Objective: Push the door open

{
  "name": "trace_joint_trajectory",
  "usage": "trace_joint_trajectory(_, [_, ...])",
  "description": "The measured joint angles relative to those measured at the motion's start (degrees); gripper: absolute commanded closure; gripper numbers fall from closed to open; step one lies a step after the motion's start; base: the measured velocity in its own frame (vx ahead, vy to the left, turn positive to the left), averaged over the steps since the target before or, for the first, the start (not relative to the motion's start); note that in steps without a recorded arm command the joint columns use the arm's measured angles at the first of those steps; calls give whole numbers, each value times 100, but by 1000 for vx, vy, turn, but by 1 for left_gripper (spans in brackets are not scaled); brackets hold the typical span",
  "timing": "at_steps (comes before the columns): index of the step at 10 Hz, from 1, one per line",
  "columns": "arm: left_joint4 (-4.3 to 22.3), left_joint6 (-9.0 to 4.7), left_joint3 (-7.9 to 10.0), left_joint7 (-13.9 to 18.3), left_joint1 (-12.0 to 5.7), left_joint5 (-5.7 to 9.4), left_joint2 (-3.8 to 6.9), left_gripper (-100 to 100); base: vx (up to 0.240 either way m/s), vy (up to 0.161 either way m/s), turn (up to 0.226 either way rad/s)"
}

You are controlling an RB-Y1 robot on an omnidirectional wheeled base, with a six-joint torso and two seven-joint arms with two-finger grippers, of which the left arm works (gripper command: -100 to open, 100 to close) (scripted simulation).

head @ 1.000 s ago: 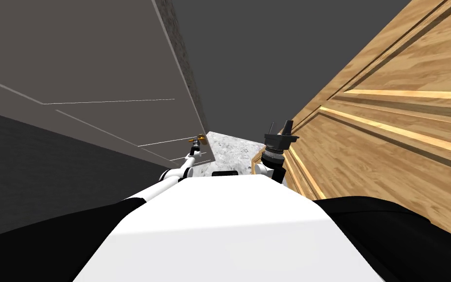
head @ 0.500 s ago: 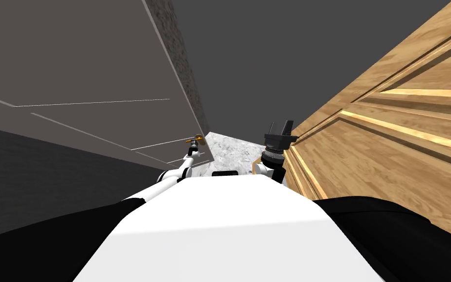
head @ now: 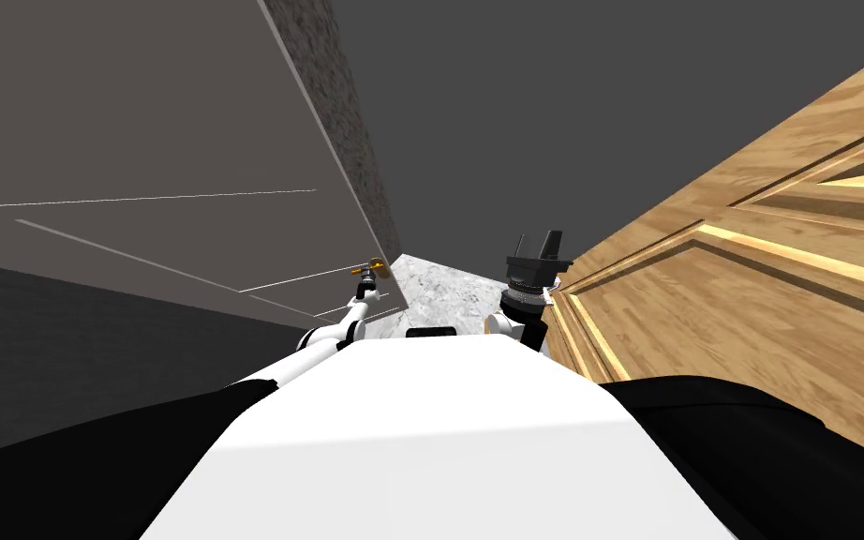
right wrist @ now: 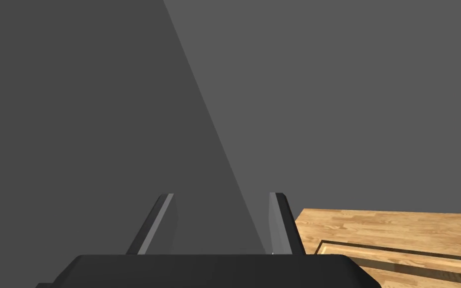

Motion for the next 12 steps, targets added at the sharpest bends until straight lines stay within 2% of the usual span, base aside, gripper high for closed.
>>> trace_joint_trajectory(4, [154,-92,172,-48,39,73,84,100,199,-41,50])
trace_joint_trajectory(5, [71,-63,231,-74,94,98,103,100,225,-49,56])
trace_joint_trajectory(6, [236,-130,263,-53,33,118,178,100,129,-28,42])
trace_joint_trajectory(7, [109,-93,330,-93,71,140,174,100,149,-47,35])
trace_joint_trajectory(8, [141,-89,392,-128,58,165,207,100,191,-50,59])
trace_joint_trajectory(9, [38,-42,458,-171,134,189,199,100,189,-50,65])
trace_joint_trajectory(10, [84,-48,501,-194,135,207,221,100,178,-66,59])
trace_joint_trajectory(11, [254,-143,545,-202,79,224,266,100,185,-46,64])
trace_joint_trajectory(12, [220,-150,605,-235,119,246,267,100,84,-13,37])
